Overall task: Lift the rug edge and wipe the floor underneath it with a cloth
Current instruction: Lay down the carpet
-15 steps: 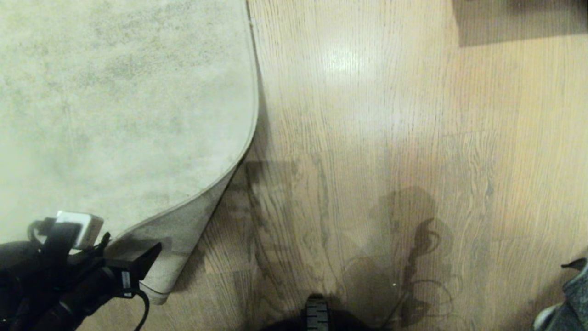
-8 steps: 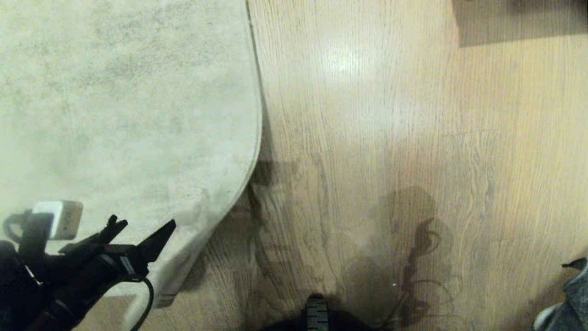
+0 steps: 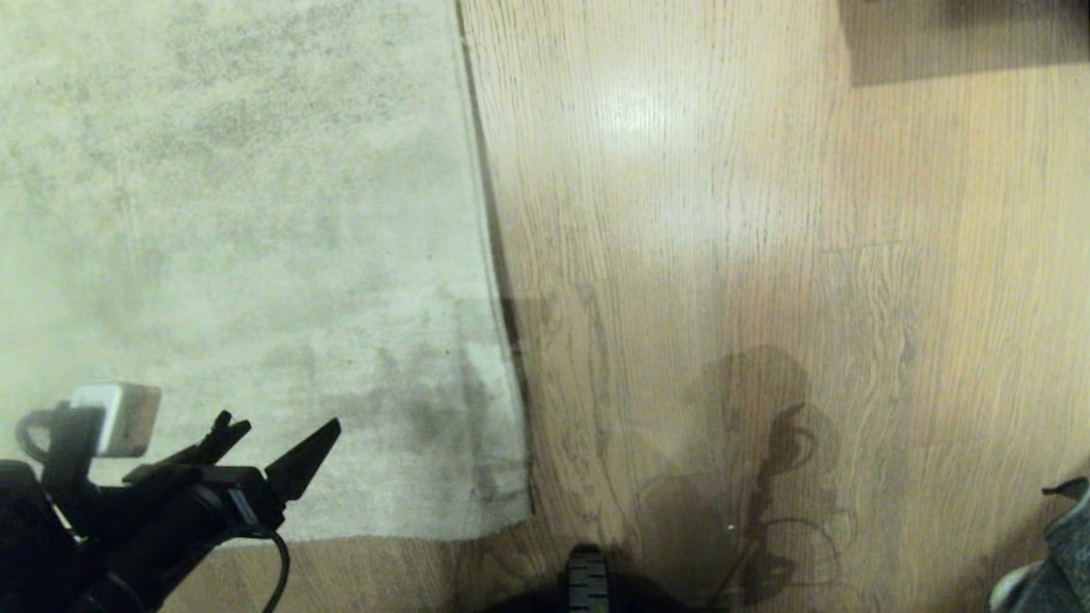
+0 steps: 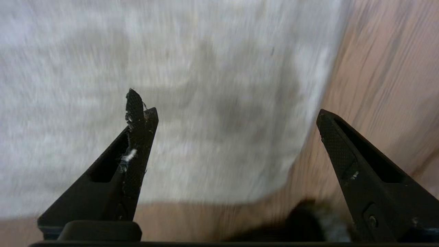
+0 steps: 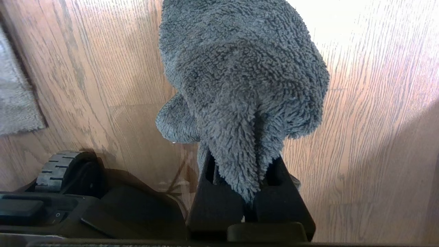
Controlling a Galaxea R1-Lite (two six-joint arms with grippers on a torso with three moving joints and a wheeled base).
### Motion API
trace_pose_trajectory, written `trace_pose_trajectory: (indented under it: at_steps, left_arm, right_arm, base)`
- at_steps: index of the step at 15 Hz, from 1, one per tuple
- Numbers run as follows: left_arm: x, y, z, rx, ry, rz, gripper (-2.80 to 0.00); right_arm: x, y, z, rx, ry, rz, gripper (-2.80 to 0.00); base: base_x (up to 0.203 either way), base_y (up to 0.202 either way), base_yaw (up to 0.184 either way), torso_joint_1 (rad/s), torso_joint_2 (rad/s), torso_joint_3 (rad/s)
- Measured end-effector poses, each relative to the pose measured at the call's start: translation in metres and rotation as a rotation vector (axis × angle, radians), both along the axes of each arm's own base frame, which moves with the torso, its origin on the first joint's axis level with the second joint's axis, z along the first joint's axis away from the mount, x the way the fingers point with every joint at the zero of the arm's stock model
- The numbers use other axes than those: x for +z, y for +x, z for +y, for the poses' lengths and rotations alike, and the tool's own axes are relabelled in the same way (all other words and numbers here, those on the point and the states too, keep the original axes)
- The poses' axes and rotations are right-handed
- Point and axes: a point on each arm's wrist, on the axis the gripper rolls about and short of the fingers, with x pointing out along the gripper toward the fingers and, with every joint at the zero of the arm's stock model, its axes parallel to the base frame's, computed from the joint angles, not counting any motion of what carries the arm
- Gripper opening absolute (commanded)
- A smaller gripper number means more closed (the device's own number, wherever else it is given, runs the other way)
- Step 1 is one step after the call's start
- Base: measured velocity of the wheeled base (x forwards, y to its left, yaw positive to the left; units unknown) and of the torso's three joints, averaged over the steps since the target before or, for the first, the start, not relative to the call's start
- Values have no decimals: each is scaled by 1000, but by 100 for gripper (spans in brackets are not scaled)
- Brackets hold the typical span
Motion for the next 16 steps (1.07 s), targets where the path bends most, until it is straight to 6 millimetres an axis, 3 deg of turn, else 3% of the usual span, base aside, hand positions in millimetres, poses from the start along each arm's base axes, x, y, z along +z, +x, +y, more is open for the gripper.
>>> trace_pose_trajectory:
  at_steps: [3,4,11,16]
  left_arm:
    - [-11,-4,-4,-29,39,102,0]
    - [-16,-6,-5,-43,56,147,-280]
    - [-46,-11,-24,-169,182,381,-280]
    - [-81,-3,-41,-248,330,562,-280]
  right_arm:
    - [0,0,0,0,0,0,-280]
    - [0,0,0,0,0,0,-280]
    - [0,0,0,0,0,0,-280]
    - [0,0,0,0,0,0,-280]
  base:
    - [0,0,0,0,0,0]
    - [0,0,0,0,0,0]
    - [0,0,0,0,0,0]
    - [0,0,0,0,0,0]
